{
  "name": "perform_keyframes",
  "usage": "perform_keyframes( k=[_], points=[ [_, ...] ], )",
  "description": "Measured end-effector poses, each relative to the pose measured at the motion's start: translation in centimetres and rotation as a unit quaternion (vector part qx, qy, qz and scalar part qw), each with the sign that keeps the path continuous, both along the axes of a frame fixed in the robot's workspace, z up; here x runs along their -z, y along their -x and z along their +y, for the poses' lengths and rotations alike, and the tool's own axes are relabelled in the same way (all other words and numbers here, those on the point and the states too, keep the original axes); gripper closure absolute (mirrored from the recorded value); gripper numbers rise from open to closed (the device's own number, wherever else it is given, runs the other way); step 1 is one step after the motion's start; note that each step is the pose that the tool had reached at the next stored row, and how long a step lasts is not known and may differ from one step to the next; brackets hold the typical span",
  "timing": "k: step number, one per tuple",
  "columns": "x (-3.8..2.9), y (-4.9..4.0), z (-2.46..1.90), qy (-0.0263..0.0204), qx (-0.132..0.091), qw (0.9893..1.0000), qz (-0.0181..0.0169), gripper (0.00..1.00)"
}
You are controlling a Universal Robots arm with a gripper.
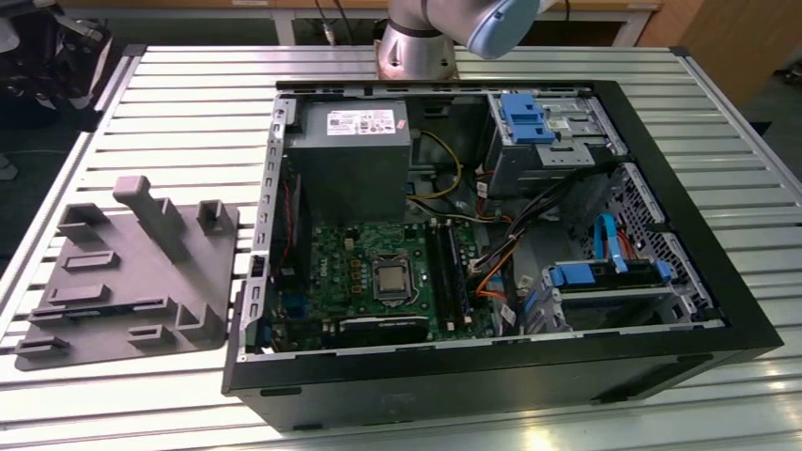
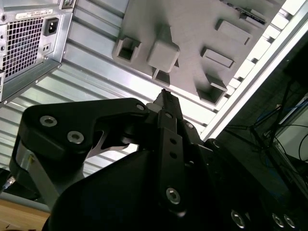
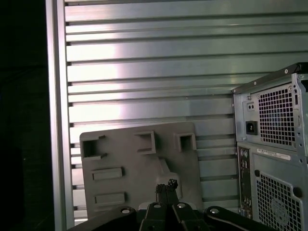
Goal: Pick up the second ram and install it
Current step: 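Reach for the second ram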
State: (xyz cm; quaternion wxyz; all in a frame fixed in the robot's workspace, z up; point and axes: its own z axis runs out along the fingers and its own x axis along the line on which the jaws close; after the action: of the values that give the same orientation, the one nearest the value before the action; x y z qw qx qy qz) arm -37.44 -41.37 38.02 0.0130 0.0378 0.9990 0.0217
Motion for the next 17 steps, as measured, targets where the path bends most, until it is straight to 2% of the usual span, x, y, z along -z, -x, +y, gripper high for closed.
perform_keyframes(
  k=[8,17],
  points=[
    [0.17,0.25,-0.15,0.0,0.0,1.0,0.0,0.89],
    [0.47,0.47,-0.83,0.0,0.0,1.0,-0.0001,0.89]
  ],
)
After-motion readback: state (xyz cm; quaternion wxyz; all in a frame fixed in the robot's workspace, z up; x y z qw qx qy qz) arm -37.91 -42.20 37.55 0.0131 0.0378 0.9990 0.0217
